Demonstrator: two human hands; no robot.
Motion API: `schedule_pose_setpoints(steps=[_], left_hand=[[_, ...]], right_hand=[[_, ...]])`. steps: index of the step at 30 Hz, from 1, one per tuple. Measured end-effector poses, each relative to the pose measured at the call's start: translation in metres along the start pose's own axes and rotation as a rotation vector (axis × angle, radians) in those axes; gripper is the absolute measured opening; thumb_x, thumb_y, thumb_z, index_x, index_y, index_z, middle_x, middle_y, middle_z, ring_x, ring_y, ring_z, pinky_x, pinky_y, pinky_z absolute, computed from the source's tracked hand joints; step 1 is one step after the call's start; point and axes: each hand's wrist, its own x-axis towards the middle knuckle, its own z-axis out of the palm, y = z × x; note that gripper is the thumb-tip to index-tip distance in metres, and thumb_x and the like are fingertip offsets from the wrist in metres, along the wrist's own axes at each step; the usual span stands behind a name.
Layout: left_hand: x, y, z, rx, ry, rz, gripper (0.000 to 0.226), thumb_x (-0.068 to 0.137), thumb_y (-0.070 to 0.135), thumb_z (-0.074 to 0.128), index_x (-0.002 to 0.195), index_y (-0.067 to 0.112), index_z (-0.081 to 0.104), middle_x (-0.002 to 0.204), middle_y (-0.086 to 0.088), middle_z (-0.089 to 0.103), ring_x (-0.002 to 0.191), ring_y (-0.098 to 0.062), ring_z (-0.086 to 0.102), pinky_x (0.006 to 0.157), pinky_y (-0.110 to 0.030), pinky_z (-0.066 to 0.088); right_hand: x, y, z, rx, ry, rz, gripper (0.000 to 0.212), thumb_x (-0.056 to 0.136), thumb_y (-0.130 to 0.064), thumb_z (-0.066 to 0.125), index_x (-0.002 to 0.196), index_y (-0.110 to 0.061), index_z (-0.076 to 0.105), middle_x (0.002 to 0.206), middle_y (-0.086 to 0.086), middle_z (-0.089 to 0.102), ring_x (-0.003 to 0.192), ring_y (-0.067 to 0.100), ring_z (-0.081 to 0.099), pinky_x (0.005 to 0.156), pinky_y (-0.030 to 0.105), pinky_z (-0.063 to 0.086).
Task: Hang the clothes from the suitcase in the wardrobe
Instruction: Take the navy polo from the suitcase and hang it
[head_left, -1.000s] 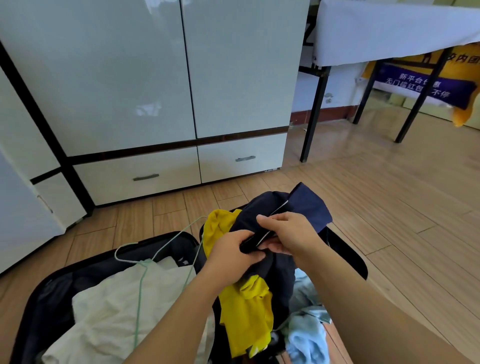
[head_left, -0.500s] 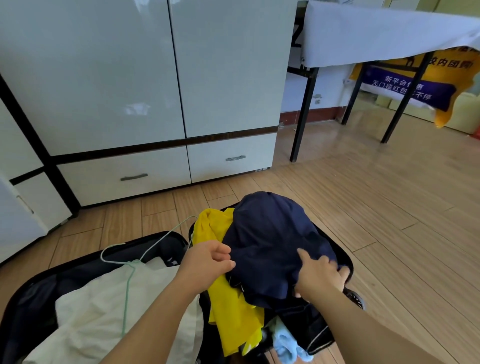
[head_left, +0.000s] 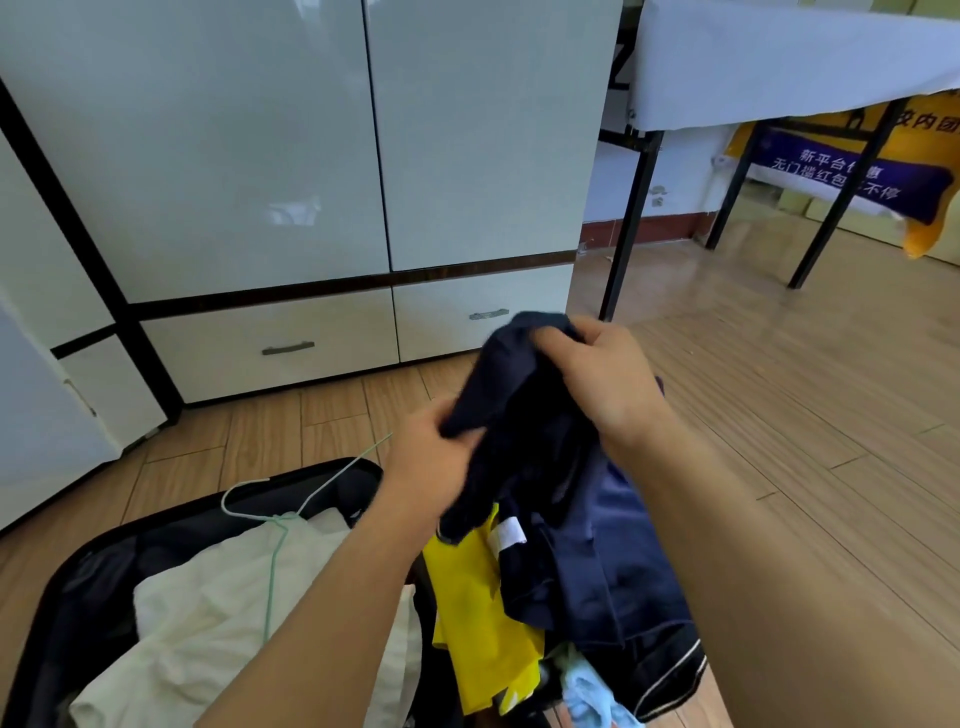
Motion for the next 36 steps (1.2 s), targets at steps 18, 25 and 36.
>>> schedule_pose_setpoints(steps=[18,25,36], left_hand=[[0.015,0.019,-0.102,-0.495,0.126,-0.371,0.017,0.094,0.006,0.053,0.084,0.014,0.064,0.074,-0.003,0.072,0.069,-0.018,0.067,0.057,-0.028,0.058],[0.015,0.003,-0.098,-0.087,0.427,-0.253,0.009,0.086,0.014,0.071,0.083,0.020,0.065,0.092,0.000,0.068,0.089,-0.014,0.060,0.074,-0.025,0.042],[-0.001,0.021,-0.034,-0.388,-0.156,-0.396,0.061,0.076,0.036,0.071,0.127,0.011,0.052,0.118,-0.012,0.065,0.093,-0.023,0.069,0.077,-0.036,0.057]], right_hand=[[-0.004,0.033,-0.037,0.571,-0.092,0.613,0.037,0.094,-0.026,0.054,0.119,0.001,0.061,0.119,0.018,0.064,0.108,0.029,0.060,0.090,0.038,0.049],[0.002,0.008,-0.036,0.830,-0.090,0.553,0.047,0.094,-0.042,0.052,0.097,0.003,0.066,0.094,0.019,0.072,0.077,0.029,0.072,0.063,0.040,0.060],[-0.023,0.002,0.012,0.214,-0.727,0.300,0.019,0.088,-0.025,0.061,0.095,-0.008,0.067,0.088,0.007,0.069,0.085,0.020,0.064,0.083,0.034,0.054]])
